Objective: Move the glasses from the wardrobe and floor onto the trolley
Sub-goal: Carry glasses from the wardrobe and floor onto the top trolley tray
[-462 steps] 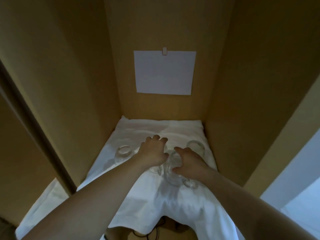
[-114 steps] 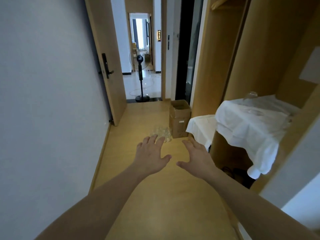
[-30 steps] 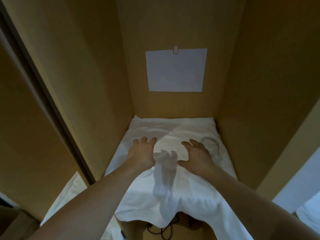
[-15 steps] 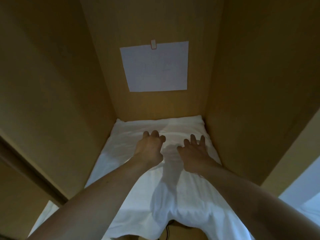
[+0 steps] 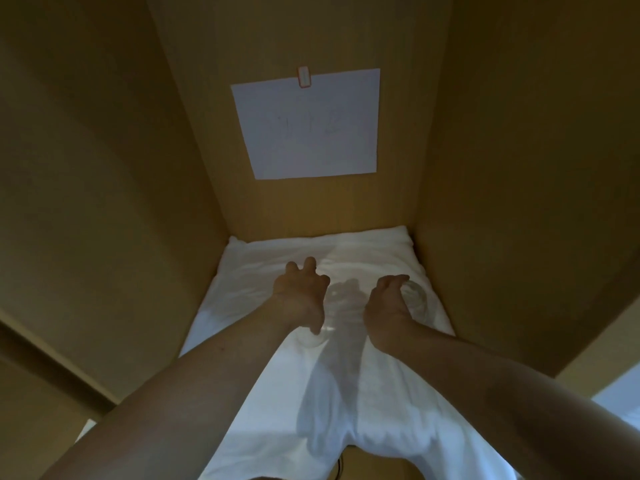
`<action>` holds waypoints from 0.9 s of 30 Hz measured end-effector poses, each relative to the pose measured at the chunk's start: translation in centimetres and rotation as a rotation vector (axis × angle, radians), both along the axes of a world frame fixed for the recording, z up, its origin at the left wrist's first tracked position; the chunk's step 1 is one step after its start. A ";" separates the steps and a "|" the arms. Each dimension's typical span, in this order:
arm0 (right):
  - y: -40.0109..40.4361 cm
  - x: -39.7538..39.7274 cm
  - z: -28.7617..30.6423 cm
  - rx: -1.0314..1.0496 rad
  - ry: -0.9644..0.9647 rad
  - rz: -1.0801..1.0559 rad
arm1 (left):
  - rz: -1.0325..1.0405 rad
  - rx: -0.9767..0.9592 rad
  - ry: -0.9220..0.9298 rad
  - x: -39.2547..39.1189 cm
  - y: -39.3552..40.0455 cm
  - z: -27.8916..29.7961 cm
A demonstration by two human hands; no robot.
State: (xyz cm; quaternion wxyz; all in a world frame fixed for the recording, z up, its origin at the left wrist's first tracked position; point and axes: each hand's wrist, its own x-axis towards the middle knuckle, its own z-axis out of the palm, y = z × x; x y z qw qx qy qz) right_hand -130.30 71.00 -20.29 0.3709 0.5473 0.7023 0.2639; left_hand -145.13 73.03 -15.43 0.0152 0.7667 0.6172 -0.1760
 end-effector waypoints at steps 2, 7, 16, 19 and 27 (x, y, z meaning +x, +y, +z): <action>-0.3 0.3 0.1 0.007 0.026 0.007 | -0.039 -0.011 0.084 -0.1 0.3 0.2; -1.6 0.7 1.4 0.050 0.223 -0.106 | -0.094 -0.018 0.212 -1.1 0.2 0.0; -5.3 0.3 4.1 0.292 0.907 -0.318 | 0.093 0.275 -0.419 -4.9 -2.6 1.0; -7.0 0.1 5.0 0.426 1.186 -0.370 | 0.189 0.302 -0.692 -6.3 -3.6 2.1; -12.4 -1.1 7.8 0.720 2.117 -0.481 | 0.212 0.213 -1.308 -7.6 -6.0 3.6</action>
